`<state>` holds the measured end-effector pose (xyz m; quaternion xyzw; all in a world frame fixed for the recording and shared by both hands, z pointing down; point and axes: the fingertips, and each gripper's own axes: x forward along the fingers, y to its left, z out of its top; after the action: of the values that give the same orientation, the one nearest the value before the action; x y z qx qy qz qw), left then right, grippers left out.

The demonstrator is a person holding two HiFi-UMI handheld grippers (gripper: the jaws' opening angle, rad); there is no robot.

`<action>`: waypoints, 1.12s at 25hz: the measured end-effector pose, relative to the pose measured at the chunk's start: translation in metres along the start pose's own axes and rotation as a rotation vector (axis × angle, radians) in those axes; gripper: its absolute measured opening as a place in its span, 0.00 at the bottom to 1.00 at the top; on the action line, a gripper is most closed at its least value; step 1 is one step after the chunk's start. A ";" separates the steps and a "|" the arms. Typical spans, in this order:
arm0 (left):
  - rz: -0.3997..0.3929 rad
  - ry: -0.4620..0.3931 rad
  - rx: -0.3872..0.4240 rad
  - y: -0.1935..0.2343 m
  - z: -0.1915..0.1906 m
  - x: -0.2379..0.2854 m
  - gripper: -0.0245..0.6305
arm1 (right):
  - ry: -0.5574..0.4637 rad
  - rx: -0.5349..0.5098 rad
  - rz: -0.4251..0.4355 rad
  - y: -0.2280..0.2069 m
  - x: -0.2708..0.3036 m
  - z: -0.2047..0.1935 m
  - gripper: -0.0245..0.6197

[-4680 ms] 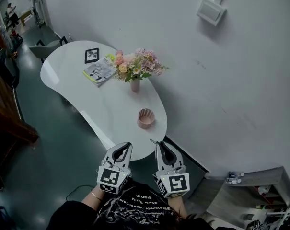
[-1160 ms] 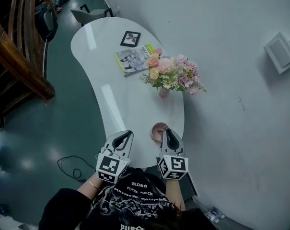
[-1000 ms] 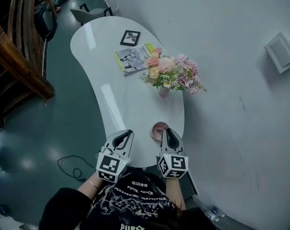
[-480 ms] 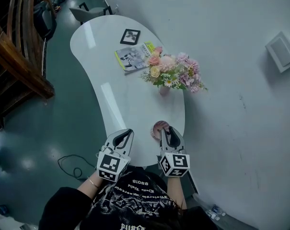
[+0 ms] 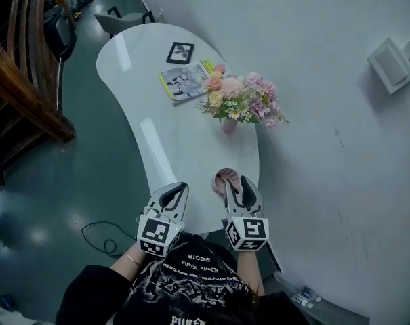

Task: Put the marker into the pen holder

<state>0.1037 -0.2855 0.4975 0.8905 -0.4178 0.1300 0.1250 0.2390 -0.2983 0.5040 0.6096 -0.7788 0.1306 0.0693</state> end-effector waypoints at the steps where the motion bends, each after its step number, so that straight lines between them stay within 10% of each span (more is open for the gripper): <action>1: -0.001 -0.004 0.000 -0.001 -0.001 0.000 0.08 | -0.012 -0.005 -0.003 0.000 -0.003 0.005 0.32; 28: -0.111 -0.076 -0.002 -0.029 0.022 -0.002 0.08 | -0.045 -0.004 -0.128 0.013 -0.064 0.018 0.26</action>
<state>0.1274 -0.2737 0.4725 0.9164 -0.3724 0.0884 0.1171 0.2428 -0.2412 0.4686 0.6607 -0.7399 0.1105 0.0614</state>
